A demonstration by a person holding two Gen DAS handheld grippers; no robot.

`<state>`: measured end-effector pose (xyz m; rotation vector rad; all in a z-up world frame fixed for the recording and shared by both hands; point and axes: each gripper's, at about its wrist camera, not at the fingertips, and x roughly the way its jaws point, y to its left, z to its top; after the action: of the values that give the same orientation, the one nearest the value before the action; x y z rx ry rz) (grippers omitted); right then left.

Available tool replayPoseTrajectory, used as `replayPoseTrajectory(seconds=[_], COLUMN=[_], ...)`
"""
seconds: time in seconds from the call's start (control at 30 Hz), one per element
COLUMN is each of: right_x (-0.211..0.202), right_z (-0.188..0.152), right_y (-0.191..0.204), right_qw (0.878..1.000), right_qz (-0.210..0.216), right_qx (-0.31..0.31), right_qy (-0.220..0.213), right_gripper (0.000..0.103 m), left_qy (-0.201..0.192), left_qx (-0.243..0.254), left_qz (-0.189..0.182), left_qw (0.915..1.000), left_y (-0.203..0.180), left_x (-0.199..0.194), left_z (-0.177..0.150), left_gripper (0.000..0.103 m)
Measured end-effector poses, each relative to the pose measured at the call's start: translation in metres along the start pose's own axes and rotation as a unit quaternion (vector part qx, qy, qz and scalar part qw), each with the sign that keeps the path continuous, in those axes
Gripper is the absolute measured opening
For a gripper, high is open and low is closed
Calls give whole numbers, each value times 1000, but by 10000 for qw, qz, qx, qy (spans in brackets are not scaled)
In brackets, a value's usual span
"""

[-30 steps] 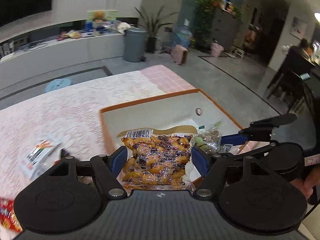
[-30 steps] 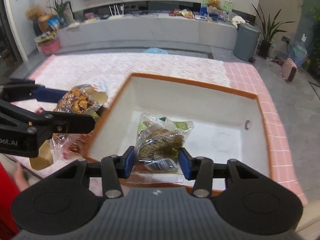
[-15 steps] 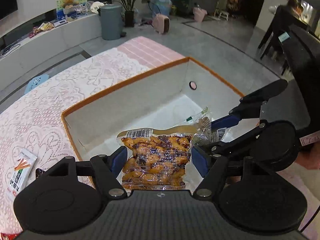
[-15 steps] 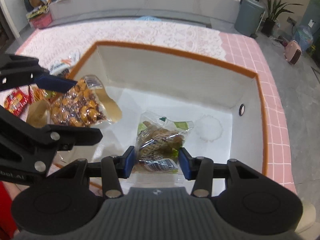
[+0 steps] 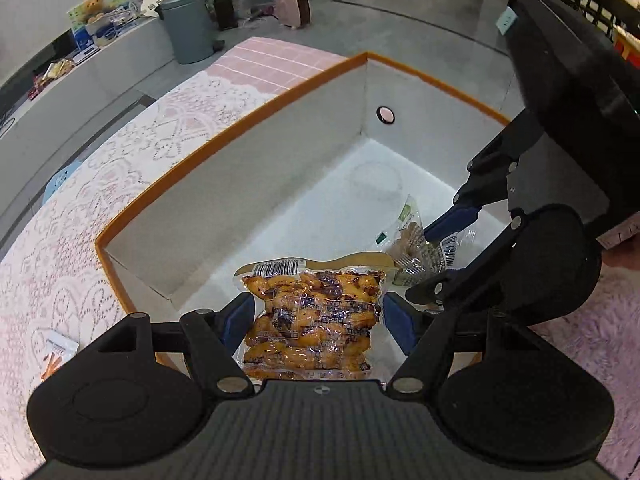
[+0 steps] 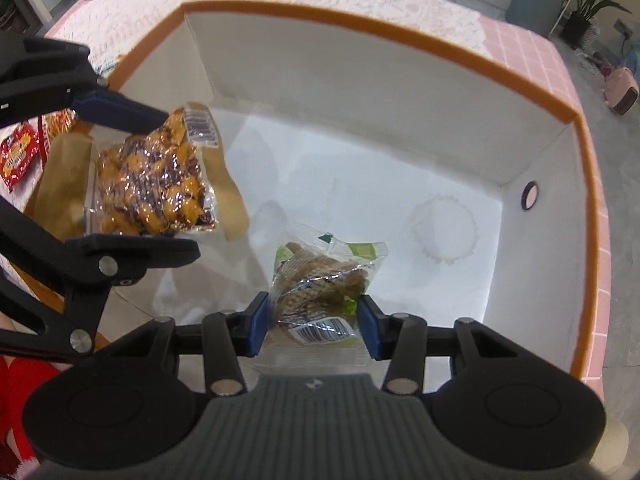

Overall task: Organize snacks
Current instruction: 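Open both tools to drop the candy bag and peanut pack into the box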

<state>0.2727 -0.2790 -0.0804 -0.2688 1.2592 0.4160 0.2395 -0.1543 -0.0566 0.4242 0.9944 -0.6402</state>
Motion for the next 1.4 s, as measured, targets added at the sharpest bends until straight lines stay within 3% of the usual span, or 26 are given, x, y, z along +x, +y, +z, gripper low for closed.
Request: replayPoseTrajectory(seconds=[0.17, 0.47, 0.97, 1.03, 1.1, 1.3, 1.4], right_x=[9, 11, 23, 20, 15, -11, -28], right_z=[2, 5, 16, 17, 18, 18, 14], right_y=[-3, -5, -9, -8, -6, 3, 12], right_qw=[9999, 9995, 9989, 9991, 9994, 9997, 9987], right_qz=[82, 123, 139, 108, 51, -213, -302], right_qx=[14, 72, 56, 66, 71, 92, 258], right_qy=[144, 276, 438, 414, 347, 42, -323], right_gripper=[46, 47, 48, 51, 65, 69, 72], left_qy=[150, 214, -23, -43, -92, -361, -539], left_qx=[185, -16, -370, -403, -464, -799, -945], left_qz=[-47, -195, -279, -245, -216, -135, -24], left_qw=[9997, 9996, 9989, 9989, 9986, 9961, 9941], left_y=[-8, -1, 7, 8, 9, 16, 18], left_x=[10, 18, 0, -4, -9, -34, -49], left_z=[0, 1, 0, 0, -2, -11, -20], left_gripper=[81, 85, 89, 89, 89, 89, 89])
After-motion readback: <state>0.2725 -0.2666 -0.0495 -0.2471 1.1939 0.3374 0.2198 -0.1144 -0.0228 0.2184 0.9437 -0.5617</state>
